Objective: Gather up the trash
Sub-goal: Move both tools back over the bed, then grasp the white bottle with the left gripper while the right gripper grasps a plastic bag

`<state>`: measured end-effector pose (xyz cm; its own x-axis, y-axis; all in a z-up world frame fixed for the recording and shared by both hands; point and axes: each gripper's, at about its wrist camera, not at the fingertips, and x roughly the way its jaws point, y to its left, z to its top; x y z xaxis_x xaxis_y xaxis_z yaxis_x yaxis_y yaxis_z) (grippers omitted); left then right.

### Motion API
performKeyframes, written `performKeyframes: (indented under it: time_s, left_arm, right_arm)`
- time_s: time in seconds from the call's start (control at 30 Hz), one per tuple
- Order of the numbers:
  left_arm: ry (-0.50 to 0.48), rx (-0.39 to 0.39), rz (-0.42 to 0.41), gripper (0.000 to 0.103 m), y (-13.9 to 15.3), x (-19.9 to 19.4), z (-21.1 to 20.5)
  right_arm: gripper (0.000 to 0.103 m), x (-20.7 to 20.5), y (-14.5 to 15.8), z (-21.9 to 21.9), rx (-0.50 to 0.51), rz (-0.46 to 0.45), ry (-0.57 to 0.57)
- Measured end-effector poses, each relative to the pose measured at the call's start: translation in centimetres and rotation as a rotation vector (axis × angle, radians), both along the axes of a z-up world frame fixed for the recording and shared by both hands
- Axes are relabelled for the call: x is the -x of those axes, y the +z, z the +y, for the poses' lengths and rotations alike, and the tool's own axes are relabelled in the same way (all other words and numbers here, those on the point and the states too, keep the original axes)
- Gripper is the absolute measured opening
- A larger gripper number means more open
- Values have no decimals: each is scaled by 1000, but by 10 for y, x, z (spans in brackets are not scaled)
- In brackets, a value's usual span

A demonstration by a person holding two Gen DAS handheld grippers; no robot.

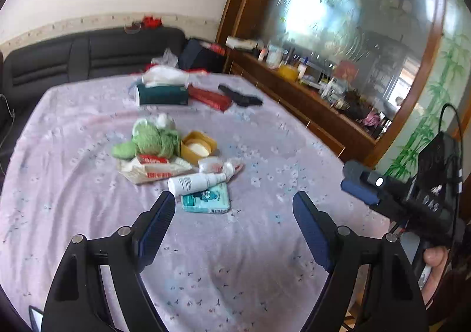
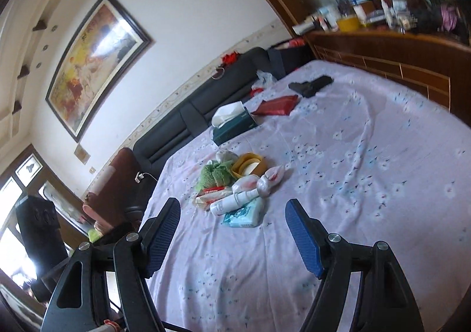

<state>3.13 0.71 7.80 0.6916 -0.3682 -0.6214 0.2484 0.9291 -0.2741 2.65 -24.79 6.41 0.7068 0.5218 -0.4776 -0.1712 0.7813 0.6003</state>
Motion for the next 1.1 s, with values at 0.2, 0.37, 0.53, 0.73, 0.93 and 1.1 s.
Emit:
performKeyframes:
  time_s: [0.2, 0.37, 0.53, 0.73, 0.93, 1.1]
  left_arm:
    - [-6, -56, 80, 81, -29, -50, -13]
    - [-3, -116, 149, 81, -55, -95, -18]
    - [-2, -152, 228, 80, -89, -130, -21]
    - [14, -185, 249, 72, -104, -126, -24]
    - [-2, -187, 224, 49, -106, -122, -26]
    - [-31, -157, 230, 40, -106, -120, -25]
  right_arm:
    - [78, -43, -14, 1, -42, 55, -3]
    - [78, -92, -34, 6, -83, 130, 11]
    - [70, -148, -69, 15, -116, 198, 9]
    - [63, -183, -119, 27, -183, 334, 17]
    - [61, -192, -132, 49, -106, 335, 51]
    - [43, -194, -140, 55, -95, 327, 95]
